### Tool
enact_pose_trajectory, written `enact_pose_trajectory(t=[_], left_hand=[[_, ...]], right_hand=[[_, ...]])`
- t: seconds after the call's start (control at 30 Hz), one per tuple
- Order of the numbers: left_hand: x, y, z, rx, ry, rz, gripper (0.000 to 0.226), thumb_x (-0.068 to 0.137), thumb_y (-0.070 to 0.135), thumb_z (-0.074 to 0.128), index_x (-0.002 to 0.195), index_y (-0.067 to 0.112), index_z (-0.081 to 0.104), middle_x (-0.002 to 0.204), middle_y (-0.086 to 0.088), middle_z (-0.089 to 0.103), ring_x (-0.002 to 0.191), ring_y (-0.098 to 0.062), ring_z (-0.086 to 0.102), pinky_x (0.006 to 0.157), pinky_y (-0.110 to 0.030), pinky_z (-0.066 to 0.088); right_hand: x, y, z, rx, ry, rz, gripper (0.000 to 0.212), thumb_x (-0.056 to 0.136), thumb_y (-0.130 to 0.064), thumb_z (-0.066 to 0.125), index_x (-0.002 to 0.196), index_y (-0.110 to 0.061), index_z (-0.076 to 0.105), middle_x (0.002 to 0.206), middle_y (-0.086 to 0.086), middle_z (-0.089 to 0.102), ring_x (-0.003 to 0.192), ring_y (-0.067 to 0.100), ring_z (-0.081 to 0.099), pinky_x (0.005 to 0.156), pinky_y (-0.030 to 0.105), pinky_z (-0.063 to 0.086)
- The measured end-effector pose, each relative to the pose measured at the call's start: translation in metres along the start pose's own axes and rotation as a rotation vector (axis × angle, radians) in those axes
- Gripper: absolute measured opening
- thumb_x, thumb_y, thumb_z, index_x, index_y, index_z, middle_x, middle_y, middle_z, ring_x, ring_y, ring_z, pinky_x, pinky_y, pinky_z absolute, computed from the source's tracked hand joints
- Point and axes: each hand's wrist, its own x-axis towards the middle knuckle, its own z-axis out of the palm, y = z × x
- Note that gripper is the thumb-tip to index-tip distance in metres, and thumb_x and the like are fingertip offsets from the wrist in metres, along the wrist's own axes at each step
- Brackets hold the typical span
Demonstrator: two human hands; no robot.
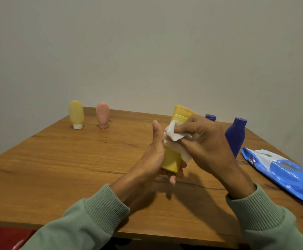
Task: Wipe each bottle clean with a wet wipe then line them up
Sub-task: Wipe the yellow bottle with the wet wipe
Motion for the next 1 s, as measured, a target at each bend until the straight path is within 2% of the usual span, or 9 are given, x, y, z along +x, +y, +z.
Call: enact_pose_trajectory(t=[0.13,0.27,0.37,0.47,0.53,0.63,0.77,0.9,1.0], left_hand=[[-0.0017,0.0011,0.0025,0.063,-0.019,0.002,0.084,0.078,0.077,0.007,0.117,0.020,0.056,0.084,-0.020,0.063,0.064,-0.023,0.062,0.054,-0.033,0.050],[-0.0024,0.0014,0.0030,0.110,0.022,0.012,0.081,0.076,0.077,0.010,0.113,0.024,0.059,0.083,-0.018,0.066,0.068,-0.025,0.064,0.058,-0.034,0.050],[-0.0028,0.0002,0.0044,0.179,0.028,0.007,0.083,0.080,0.074,0.008,0.113,0.016,0.058,0.082,-0.016,0.066,0.069,-0.025,0.063,0.057,-0.032,0.049],[-0.0032,-0.0018,0.0071,0.215,0.029,0.005,0.081,0.079,0.075,0.010,0.116,0.019,0.056,0.081,-0.012,0.067,0.069,-0.022,0.064,0.053,-0.030,0.050],[-0.0024,-0.0028,0.0067,0.215,0.042,0.009,0.080,0.080,0.074,0.011,0.114,0.017,0.057,0.080,-0.011,0.067,0.068,-0.022,0.065,0.053,-0.030,0.050],[-0.0029,-0.0023,0.0064,0.206,0.058,0.010,0.078,0.080,0.074,0.012,0.111,0.018,0.057,0.079,-0.011,0.068,0.068,-0.022,0.064,0.052,-0.029,0.050],[-0.0038,-0.0014,0.0069,0.206,0.051,0.004,0.077,0.082,0.072,0.011,0.118,0.020,0.055,0.081,-0.012,0.069,0.068,-0.022,0.066,0.050,-0.027,0.050],[-0.0032,-0.0010,0.0060,0.163,0.047,0.010,0.080,0.082,0.072,0.011,0.119,0.017,0.055,0.080,-0.013,0.068,0.068,-0.024,0.065,0.049,-0.027,0.049],[-0.0036,-0.0002,0.0062,0.105,0.037,0.009,0.082,0.081,0.074,0.011,0.123,0.017,0.052,0.080,-0.015,0.068,0.068,-0.024,0.065,0.047,-0.026,0.050]], right_hand=[[-0.0002,0.0018,-0.0043,-0.040,0.173,-0.003,0.018,0.079,-0.007,0.071,0.097,-0.011,0.072,0.081,-0.004,0.055,0.074,0.009,0.054,0.063,0.014,0.046],[-0.0015,0.0005,-0.0018,-0.056,0.066,-0.067,0.018,0.079,-0.012,0.073,0.097,-0.012,0.072,0.085,-0.007,0.053,0.078,0.004,0.053,0.066,0.012,0.045],[0.0008,0.0031,-0.0078,-0.074,0.153,-0.075,0.019,0.081,-0.012,0.071,0.099,-0.011,0.070,0.086,-0.005,0.053,0.074,0.006,0.050,0.063,0.012,0.045],[0.0009,0.0052,-0.0100,-0.138,0.257,-0.038,0.019,0.082,-0.014,0.070,0.101,-0.011,0.068,0.088,-0.005,0.052,0.076,0.010,0.051,0.064,0.037,0.051],[0.0000,0.0048,-0.0070,-0.157,0.209,-0.061,0.018,0.082,-0.015,0.068,0.100,-0.015,0.068,0.089,-0.005,0.052,0.078,0.011,0.050,0.063,0.048,0.049],[-0.0001,0.0057,-0.0049,-0.162,0.176,-0.105,0.018,0.084,-0.019,0.064,0.101,-0.018,0.067,0.091,-0.006,0.052,0.079,0.010,0.049,0.064,0.050,0.048],[0.0001,0.0070,-0.0056,-0.154,0.296,-0.029,0.019,0.084,-0.017,0.068,0.103,-0.014,0.067,0.091,-0.008,0.050,0.078,0.013,0.050,0.063,0.050,0.048],[-0.0001,0.0036,-0.0039,-0.129,0.328,-0.017,0.017,0.081,-0.010,0.071,0.098,-0.011,0.069,0.089,-0.007,0.051,0.078,0.009,0.050,0.064,0.044,0.050],[0.0030,0.0056,-0.0070,-0.119,0.360,0.009,0.017,0.080,-0.002,0.071,0.095,-0.010,0.071,0.085,-0.006,0.055,0.074,0.004,0.050,0.063,0.016,0.047]])
